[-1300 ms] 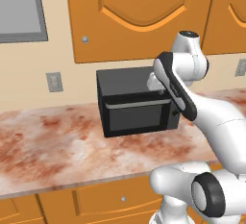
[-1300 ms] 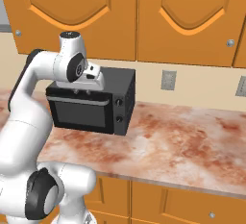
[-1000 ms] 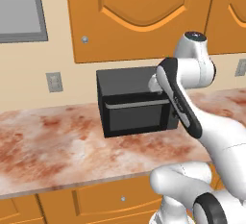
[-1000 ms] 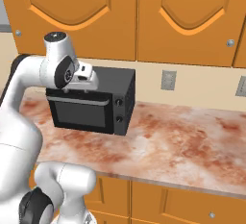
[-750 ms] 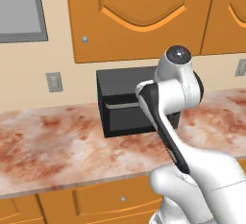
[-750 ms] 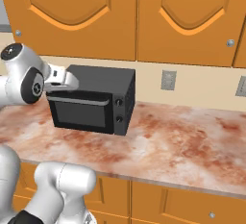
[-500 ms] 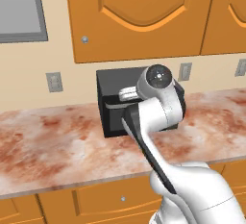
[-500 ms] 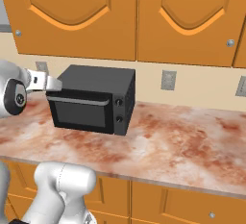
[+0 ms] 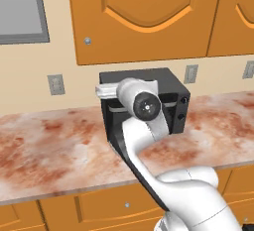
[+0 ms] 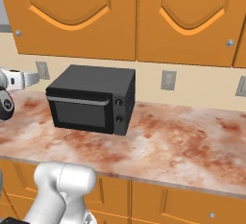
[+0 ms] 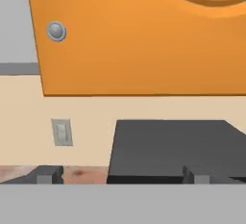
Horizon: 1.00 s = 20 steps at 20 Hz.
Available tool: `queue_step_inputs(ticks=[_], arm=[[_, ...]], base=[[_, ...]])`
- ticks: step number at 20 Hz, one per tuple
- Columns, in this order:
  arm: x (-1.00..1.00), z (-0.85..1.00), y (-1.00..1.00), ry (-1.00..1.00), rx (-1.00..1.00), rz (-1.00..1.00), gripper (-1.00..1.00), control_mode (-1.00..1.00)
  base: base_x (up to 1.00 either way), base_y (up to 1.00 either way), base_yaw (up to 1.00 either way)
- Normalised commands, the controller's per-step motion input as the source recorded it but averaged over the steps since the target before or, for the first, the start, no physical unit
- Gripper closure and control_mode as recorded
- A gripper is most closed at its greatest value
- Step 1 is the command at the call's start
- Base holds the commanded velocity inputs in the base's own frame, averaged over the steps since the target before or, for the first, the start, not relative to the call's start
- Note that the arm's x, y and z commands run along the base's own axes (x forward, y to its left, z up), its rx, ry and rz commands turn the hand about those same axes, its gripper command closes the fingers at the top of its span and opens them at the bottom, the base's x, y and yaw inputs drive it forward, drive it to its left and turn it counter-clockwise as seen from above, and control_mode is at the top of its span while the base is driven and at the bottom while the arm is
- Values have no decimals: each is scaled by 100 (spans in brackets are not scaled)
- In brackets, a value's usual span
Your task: The dining table condiment station is running low on syrup bottle. Refill the condiment station by opening the cabinet and taking the syrup bottle from the cabinet and placing it on the dining table.
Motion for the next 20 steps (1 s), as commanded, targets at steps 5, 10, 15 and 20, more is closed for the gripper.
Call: queue_step_inputs(ticks=[5, 10, 15, 20], arm=[[0, 41, 4, -48, 2, 11, -100, -100], [-5, 53, 0, -42, 1, 5, -100, -100], [0, 72, 21, -21, 6, 0, -100, -100], [0, 39, 49, -1, 10, -2, -100, -100]], base=[[0, 0, 0], [0, 0, 0], [0, 0, 0], [0, 0, 0]])
